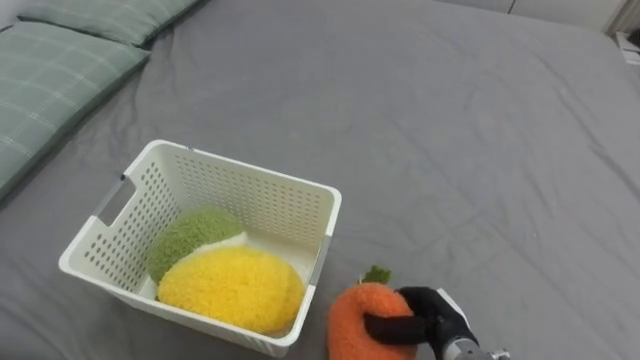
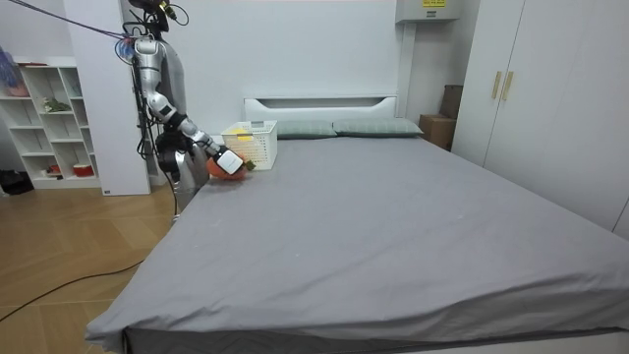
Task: Collect toys from the bed
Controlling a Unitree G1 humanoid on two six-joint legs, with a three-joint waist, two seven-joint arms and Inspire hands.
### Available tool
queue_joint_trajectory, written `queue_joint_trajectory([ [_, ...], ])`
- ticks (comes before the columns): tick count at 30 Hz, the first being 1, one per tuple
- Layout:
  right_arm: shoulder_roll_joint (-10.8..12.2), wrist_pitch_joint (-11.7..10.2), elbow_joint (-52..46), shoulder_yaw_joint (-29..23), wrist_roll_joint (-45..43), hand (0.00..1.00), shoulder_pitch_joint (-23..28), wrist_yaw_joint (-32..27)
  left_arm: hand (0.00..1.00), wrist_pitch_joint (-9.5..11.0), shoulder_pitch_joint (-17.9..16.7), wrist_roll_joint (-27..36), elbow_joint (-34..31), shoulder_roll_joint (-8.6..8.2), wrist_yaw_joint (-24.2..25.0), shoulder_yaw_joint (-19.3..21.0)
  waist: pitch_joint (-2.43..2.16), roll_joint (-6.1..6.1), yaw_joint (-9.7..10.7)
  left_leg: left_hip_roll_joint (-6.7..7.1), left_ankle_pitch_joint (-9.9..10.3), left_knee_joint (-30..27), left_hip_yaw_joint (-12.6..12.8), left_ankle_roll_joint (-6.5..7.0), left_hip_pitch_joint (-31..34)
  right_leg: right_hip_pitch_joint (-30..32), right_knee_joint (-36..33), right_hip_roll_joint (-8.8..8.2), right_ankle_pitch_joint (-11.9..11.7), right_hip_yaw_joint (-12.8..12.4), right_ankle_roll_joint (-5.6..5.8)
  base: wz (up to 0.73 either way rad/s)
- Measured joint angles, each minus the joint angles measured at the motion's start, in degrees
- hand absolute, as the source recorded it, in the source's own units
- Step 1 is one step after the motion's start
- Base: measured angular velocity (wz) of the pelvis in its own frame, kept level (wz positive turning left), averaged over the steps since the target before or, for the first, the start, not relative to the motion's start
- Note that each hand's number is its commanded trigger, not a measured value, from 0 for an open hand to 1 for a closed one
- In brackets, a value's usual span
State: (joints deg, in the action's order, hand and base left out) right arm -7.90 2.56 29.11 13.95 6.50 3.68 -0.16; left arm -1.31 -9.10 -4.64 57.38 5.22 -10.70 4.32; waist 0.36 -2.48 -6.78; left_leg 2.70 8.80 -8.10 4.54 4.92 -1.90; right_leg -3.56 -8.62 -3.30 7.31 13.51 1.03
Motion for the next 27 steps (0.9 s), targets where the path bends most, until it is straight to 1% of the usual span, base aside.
queue_joint_trajectory([
  [1, 0.0, 0.0, -2.67, -0.29, 0.0, 1.0, -0.03, -0.32, 0.0, 0.0, -0.01, 0.0, 0.11, 0.01, -0.07, 0.04, 0.17, 0.04, -0.01, 0.01, 0.0, 0.06, 0.0, 0.0, -0.4, -0.36, 0.01, 0.02, 0.03, -0.14, 0.03, 0.0],
  [4, -0.06, -0.19, -7.8, -1.95, 0.03, 1.0, -0.51, -0.75, 0.0, 0.0, -0.03, 0.05, 0.8, 0.03, -0.77, 0.09, 0.15, -0.07, 0.04, 0.04, 0.01, 0.38, 0.05, 0.01, -0.7, -0.52, -0.01, 0.1, 0.09, -0.92, 0.07, -0.02],
  [6, -0.78, -0.17, -10.38, -2.34, 0.32, 1.0, -0.65, -1.18, 0.0, 0.0, -0.26, -0.03, 0.8, 0.05, -1.16, 0.25, 0.13, -0.21, -0.08, 0.05, 0.01, 0.41, 0.05, 0.01, -0.71, -0.54, -0.01, 0.11, 0.09, -1.12, 0.07, 0.0],
  [9, -1.23, -0.16, -14.62, -4.34, 0.55, 1.0, -1.05, -1.22, 0.0, 0.0, -0.76, -0.18, 0.81, 0.05, -1.15, 1.94, 0.14, -0.49, 0.03, 0.03, 0.01, 0.47, 0.02, 0.01, -0.7, -0.56, -0.01, 0.11, 0.09, -1.14, 0.08, 0.0],
  [10, -1.72, -0.16, -15.13, -4.82, 1.75, 1.0, -1.76, -1.77, 0.0, 0.0, -0.77, -0.3, 0.88, 0.12, -1.17, 2.42, 0.11, -0.61, 0.01, 0.04, 0.01, 0.49, 0.03, 0.01, -0.7, -0.57, -0.01, 0.11, 0.09, -1.16, 0.08, 0.0],
  [13, -2.07, -0.17, -16.89, -6.84, 4.69, 1.0, -2.58, -2.58, 0.0, 0.02, -0.9, -0.67, 1.25, 0.28, -1.17, 3.08, 0.07, -0.77, -0.56, 0.05, 0.01, 0.48, 0.11, 0.01, -0.75, -0.59, -0.02, 0.11, 0.09, -1.34, 0.08, 0.0],
  [16, -2.09, -0.16, -17.69, -8.63, 4.69, 1.0, -4.24, -3.31, 0.0, 0.01, -0.92, -0.67, 1.54, 0.28, -1.16, 4.11, 0.12, -0.86, -0.75, 0.05, 0.01, 0.39, 0.2, 0.02, -0.64, -0.42, -0.04, 0.08, 0.09, -1.31, 0.08, 0.0],
  [19, -2.16, -0.16, -20.25, -9.13, 4.4, 1.0, -5.55, -5.09, 0.0, -0.05, -0.94, -1.26, 1.57, 0.4, -1.16, 4.63, 0.12, -0.83, -0.84, 0.03, 0.01, 0.29, 0.02, 0.01, -0.62, -0.45, -0.03, 0.08, 0.09, -0.8, 0.08, 0.02],
  [23, -2.14, -0.16, -25.56, -8.96, 4.05, 1.0, -6.0, -5.45, 0.0, -0.09, -0.87, -1.88, 1.55, 0.41, -1.12, 4.41, 0.12, -0.78, -1.02, 0.02, 0.01, 0.27, -0.05, 0.01, -0.5, -0.33, -0.02, 0.07, 0.09, -0.57, 0.08, 0.0],
  [25, -2.13, -0.13, -30.22, -8.96, 1.42, 1.0, -6.57, -5.24, 0.0, -0.09, -0.66, -3.73, 1.54, 0.44, -1.06, 4.48, 0.05, -0.88, -1.23, 0.03, 0.01, 0.25, -0.04, 0.01, -0.15, 0.15, -0.05, 0.04, 0.09, -0.6, 0.08, 0.0],
  [27, -2.27, -0.13, -32.47, -8.97, 0.5, 1.0, -8.09, -5.09, 0.0, -0.09, -0.66, -5.08, 1.69, 0.62, -1.06, 4.47, 0.03, -0.91, -1.27, 0.02, 0.01, 0.27, -0.05, 0.01, -0.05, 0.14, -0.05, 0.05, 0.09, -0.62, 0.08, 0.0],
])
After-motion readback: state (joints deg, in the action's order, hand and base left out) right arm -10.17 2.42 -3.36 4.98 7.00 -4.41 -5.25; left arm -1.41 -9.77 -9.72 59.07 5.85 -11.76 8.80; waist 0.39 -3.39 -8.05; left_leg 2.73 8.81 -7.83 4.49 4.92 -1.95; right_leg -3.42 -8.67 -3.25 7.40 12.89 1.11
